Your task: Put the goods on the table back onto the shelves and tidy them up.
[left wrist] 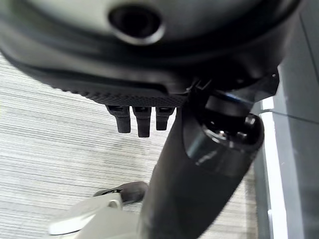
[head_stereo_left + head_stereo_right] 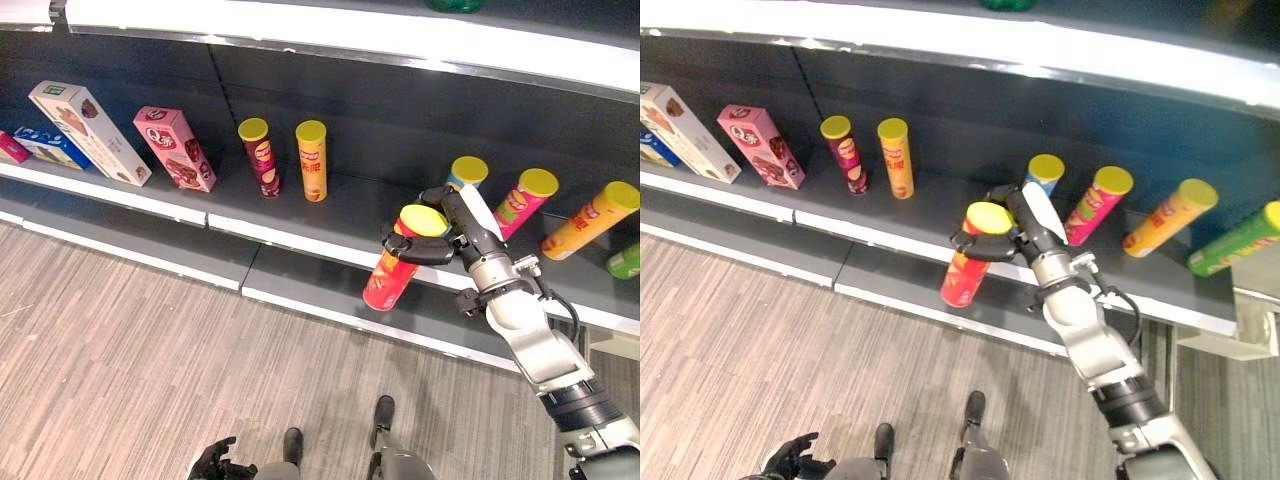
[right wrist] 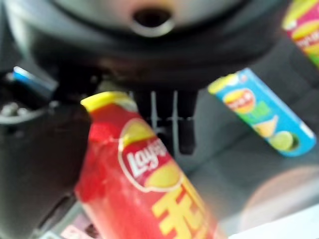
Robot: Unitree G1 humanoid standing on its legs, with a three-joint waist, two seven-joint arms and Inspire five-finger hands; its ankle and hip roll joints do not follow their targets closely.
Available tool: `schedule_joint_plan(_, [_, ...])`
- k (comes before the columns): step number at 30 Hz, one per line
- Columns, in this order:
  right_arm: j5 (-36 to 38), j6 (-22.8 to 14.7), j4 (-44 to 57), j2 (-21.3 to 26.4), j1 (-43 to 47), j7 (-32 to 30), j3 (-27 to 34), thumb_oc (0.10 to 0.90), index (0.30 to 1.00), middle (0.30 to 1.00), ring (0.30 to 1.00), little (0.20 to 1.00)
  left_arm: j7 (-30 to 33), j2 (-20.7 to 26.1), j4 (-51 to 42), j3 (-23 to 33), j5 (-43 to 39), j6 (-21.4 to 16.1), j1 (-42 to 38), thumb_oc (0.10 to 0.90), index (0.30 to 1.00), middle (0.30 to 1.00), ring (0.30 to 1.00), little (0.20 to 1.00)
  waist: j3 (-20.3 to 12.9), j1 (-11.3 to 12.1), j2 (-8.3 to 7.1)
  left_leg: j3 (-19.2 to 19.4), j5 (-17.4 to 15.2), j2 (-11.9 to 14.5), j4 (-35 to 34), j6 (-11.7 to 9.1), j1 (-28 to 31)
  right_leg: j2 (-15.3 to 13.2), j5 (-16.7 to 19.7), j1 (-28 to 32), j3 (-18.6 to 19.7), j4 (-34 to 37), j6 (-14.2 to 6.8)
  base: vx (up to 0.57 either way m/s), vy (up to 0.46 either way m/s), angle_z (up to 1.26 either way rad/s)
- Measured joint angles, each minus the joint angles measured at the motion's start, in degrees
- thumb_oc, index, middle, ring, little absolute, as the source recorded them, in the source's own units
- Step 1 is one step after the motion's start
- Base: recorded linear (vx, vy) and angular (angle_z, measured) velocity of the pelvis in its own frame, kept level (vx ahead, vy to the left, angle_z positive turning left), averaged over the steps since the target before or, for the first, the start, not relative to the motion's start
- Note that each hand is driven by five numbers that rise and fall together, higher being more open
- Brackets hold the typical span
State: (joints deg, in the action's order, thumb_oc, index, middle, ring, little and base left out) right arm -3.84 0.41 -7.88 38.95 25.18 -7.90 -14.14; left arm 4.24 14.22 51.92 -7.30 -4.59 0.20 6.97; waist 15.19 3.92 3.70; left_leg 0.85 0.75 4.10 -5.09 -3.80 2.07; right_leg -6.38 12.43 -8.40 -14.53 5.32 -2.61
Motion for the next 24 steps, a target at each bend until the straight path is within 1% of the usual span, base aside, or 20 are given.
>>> schedule_joint_plan(1, [-0.5,0.2,-1.7,0.1,1.1,-0.6,-0.1,0.400,0.300,0.300,0.300,0.300,0.0,0.0,-0.4,-0.3,0.0,-0.1,-0.5,0.800,0.900,0.900,0.900,0.900,0.2,0.3,0.30,-0.5,0.0,0.0,0.0,0.0,-0.4,-0.1,-0.1,0.0,-0.5,0.0,-0.1,0.01,-0.042,0.38])
schedule_joint_plan(2, [-1.4,0.5,-3.9,0.0,2.6,-2.1,-0.3,0.400,0.300,0.300,0.300,0.300,0.0,0.1,-0.7,-0.5,-0.1,-0.2,-1.0,0.800,0.900,0.900,0.900,0.900,0.5,1.5,1.04,-1.3,0.1,-0.1,0.0,-0.3,-0.7,-0.4,-0.3,-0.1,-1.3,0.0,-0.4,0.01,-0.056,0.31])
schedule_joint_plan(4, [-3.2,0.7,-6.8,0.0,5.6,-4.6,-1.2,0.400,0.300,0.300,0.300,0.300,0.1,0.1,-1.1,-1.1,-1.1,-0.3,-0.9,0.800,0.900,0.900,0.900,0.900,1.1,2.9,2.04,-2.2,0.2,-0.2,0.0,-0.4,-1.8,-0.8,-0.9,-0.3,-2.5,0.0,-0.9,-0.02,-0.052,0.29])
schedule_joint_plan(7, [-4.0,0.9,-14.8,0.2,12.3,-7.8,-1.5,0.400,0.300,0.300,0.300,0.300,0.1,0.1,-0.8,-1.9,-2.2,-0.6,-0.8,0.800,0.900,0.900,0.900,0.900,2.6,4.4,2.98,-3.1,0.3,-0.4,0.5,-0.4,-3.0,-1.0,-0.9,-0.9,-3.0,0.0,-0.8,-0.01,-0.022,0.18])
schedule_joint_plan(9, [-4.3,2.0,-18.3,0.5,16.0,-10.3,-0.5,0.400,0.300,0.300,0.300,0.300,0.1,0.2,-0.9,-2.0,-2.2,-0.6,-0.8,0.800,0.900,0.900,0.900,0.900,3.0,5.2,3.33,-3.5,0.4,-0.4,0.6,-0.6,-5.0,-1.2,-0.9,-2.5,-3.4,0.0,-0.7,-0.02,-0.021,0.15])
schedule_joint_plan(10, [-4.3,2.1,-18.7,0.8,17.1,-11.2,-0.4,0.400,0.300,0.300,0.300,0.300,0.1,0.2,-0.4,-2.2,-2.2,-0.5,-0.9,0.800,0.900,0.900,0.900,0.900,3.3,5.1,3.55,-4.1,0.6,-0.4,0.7,-0.8,-5.2,-1.2,-0.4,-2.9,-3.9,0.0,-0.1,-0.03,-0.037,0.21])
schedule_joint_plan(12, [-4.3,2.0,-19.5,1.1,19.3,-13.2,-0.2,0.400,0.300,0.300,0.300,0.300,0.2,0.3,-0.2,-3.0,-2.2,-0.5,-0.8,0.800,0.900,0.900,0.900,0.900,5.1,5.2,4.50,-4.3,0.7,-0.3,0.9,-0.9,-5.7,-1.2,-0.5,-2.9,-4.3,0.0,0.0,-0.03,-0.032,0.18])
schedule_joint_plan(14, [-4.2,1.8,-22.4,1.2,21.6,-14.2,-0.3,0.400,0.300,0.300,0.300,0.300,0.3,0.4,-0.4,-3.8,-2.4,-0.8,-1.1,0.800,0.900,0.900,0.900,0.900,5.9,5.6,4.94,-4.4,0.7,-0.5,1.0,-0.9,-6.3,-1.4,-0.5,-3.2,-4.5,0.0,0.0,-0.01,-0.023,0.17])
schedule_joint_plan(15, [-4.0,2.0,-27.4,2.9,24.4,-16.3,-0.2,0.400,0.300,0.300,0.300,0.300,0.3,0.4,-0.7,-5.0,-2.7,-1.4,-3.0,0.800,0.900,0.900,0.900,0.900,6.8,6.0,6.07,-4.9,0.7,-0.7,1.1,-1.0,-7.1,-1.7,-0.5,-3.4,-5.6,0.0,0.0,0.00,-0.037,0.24])
schedule_joint_plan(16, [-4.0,2.0,-28.4,4.0,25.0,-16.8,0.3,0.400,0.300,0.300,0.300,0.300,0.4,0.4,-1.0,-5.1,-2.7,-1.9,-3.6,0.800,0.900,0.900,0.900,0.900,7.3,6.7,6.38,-5.0,0.7,-0.8,1.1,-1.0,-7.2,-1.8,-0.5,-3.4,-5.7,0.0,0.0,0.00,-0.029,0.26])
schedule_joint_plan(21, [-4.1,2.1,-30.6,7.1,28.4,-20.4,1.0,0.400,0.300,0.300,0.300,0.300,1.6,1.3,-3.0,-6.0,-4.4,-2.9,-4.9,0.800,0.900,0.900,0.900,0.900,7.6,6.6,6.78,-6.3,1.0,-1.2,1.0,-1.3,-9.2,-2.5,-0.6,-4.6,-6.5,0.0,-0.2,0.00,-0.024,0.15])
schedule_joint_plan(24, [-4.1,2.4,-32.5,7.7,30.4,-22.6,1.0,0.400,0.300,0.300,0.300,0.300,1.7,1.3,-2.9,-6.2,-4.4,-3.1,-5.3,0.800,0.900,0.900,0.900,0.900,7.7,6.5,6.90,-6.6,1.0,-1.3,1.0,-1.3,-9.6,-2.6,-0.6,-4.7,-7.1,0.0,-0.2,0.03,-0.022,0.08])
